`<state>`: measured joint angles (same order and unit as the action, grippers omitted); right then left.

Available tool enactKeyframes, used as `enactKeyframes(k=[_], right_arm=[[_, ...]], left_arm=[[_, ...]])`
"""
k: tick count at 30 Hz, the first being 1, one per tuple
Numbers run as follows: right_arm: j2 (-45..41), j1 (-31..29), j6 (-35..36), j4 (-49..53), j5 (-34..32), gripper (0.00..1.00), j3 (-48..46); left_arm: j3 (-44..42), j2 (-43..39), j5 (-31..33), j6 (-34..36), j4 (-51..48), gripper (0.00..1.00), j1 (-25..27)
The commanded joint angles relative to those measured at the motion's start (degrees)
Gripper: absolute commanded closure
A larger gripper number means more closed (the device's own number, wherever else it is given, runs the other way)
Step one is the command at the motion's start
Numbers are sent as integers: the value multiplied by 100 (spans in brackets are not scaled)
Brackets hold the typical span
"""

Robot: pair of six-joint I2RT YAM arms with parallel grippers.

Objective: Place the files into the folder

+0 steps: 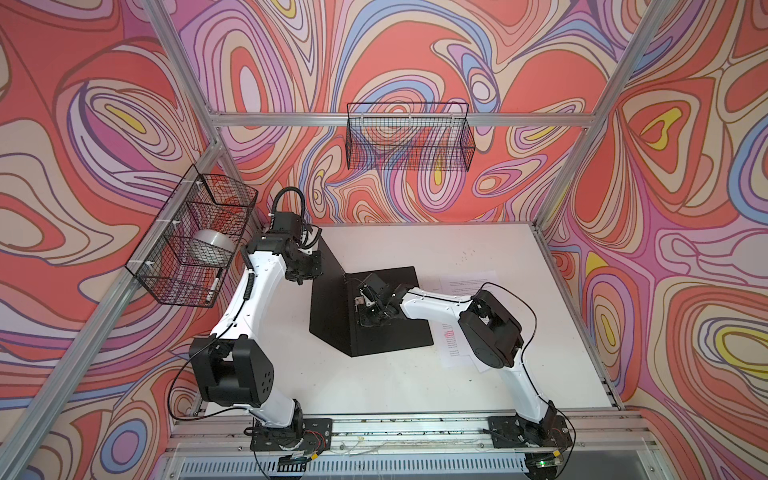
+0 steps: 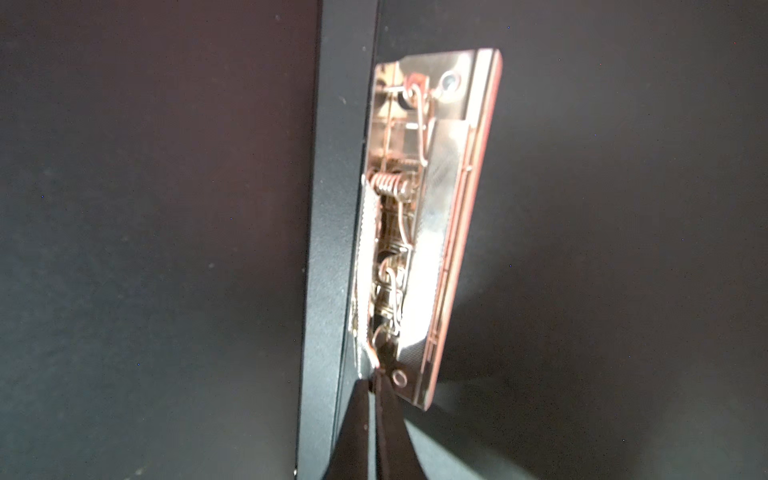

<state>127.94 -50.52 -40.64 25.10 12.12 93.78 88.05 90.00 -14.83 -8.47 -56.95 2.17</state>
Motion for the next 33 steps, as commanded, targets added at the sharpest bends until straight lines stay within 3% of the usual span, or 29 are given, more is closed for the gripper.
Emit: enactKeyframes(k=[1, 33], right_arm=[[228, 127, 89, 705, -853, 100, -307], [-178, 208, 258, 982, -1303, 100, -242]], left_arm=[[89, 18, 2, 229, -493, 100, -13], [-82, -8, 115, 465, -572, 100, -94]])
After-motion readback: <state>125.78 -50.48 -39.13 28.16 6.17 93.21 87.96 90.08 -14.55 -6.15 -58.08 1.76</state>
